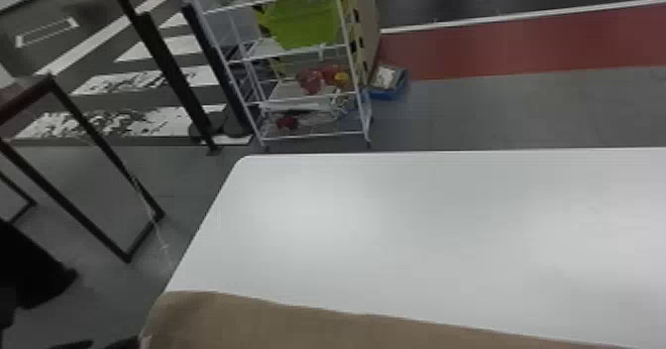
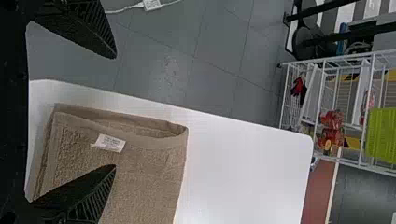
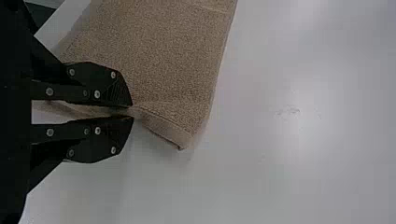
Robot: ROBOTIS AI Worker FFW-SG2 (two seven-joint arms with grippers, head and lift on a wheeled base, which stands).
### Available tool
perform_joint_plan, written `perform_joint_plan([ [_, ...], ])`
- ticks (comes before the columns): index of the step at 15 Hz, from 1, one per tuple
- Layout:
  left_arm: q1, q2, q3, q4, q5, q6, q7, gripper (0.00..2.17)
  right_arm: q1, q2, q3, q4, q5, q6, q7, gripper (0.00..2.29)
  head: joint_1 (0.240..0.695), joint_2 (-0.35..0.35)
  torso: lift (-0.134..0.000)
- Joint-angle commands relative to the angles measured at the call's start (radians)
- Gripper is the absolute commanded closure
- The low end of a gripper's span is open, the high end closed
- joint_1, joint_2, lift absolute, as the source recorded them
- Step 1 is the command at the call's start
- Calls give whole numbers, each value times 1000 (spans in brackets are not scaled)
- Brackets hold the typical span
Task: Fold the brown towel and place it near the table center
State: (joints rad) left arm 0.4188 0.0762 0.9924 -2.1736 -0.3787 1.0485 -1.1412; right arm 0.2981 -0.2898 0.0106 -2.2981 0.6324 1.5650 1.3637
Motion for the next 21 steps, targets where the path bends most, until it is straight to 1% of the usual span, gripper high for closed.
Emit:
perform_joint_plan([
  [1,0,1,0,0,0,0,1,39,-5,0,-29,-3,-3,-1,3,1568,695,350,-122],
  [3,-2,1,-1,0,4,0,1,46,-2,-3,-55,-4,-3,-7,3,1568,695,350,-122],
  [6,0,1,-1,-3,9,3,-3,46,13,-9,-162,-4,-20,-75,3,1568,695,350,-122],
  [8,0,-3,-1,-8,55,25,-34,46,36,-19,-218,-4,-43,-93,3,1568,695,350,-122],
  [9,0,-7,-8,-12,70,52,-57,53,49,-19,-228,-7,-45,-108,3,1568,695,350,-122],
  [10,6,-22,-21,-25,77,64,-81,56,59,-17,-244,-9,-53,-127,3,1568,695,350,-122],
  [11,25,-35,-47,-41,78,64,-78,56,67,-19,-253,-9,-60,-130,3,1565,695,350,-122],
  [12,43,-44,-77,-57,77,64,-66,53,73,-17,-253,-9,-60,-130,3,1490,695,350,-122],
  [13,44,-49,-98,-58,70,64,-68,49,78,-17,-253,-9,-62,-124,3,1214,695,350,-122],
  [14,49,-50,-115,-61,61,64,-66,49,78,-17,-255,-9,-62,-118,3,765,695,350,-122],
  [15,57,-56,-127,-69,60,68,-66,49,78,-15,-258,-7,-62,-111,3,107,695,350,-122],
  [16,63,-61,-138,-75,58,68,-65,49,78,-11,-273,-9,-68,-108,3,-2,695,350,-122],
  [17,71,-62,-150,-78,57,68,-52,49,75,-3,-297,-11,-83,-108,3,-2,695,350,-122],
  [19,78,-62,-169,-77,41,61,-14,49,75,1,-334,-15,-120,-108,3,36,695,346,-122],
  [21,78,-62,-192,-75,0,40,20,49,84,8,-356,-18,-137,-108,3,53,695,338,-122],
])
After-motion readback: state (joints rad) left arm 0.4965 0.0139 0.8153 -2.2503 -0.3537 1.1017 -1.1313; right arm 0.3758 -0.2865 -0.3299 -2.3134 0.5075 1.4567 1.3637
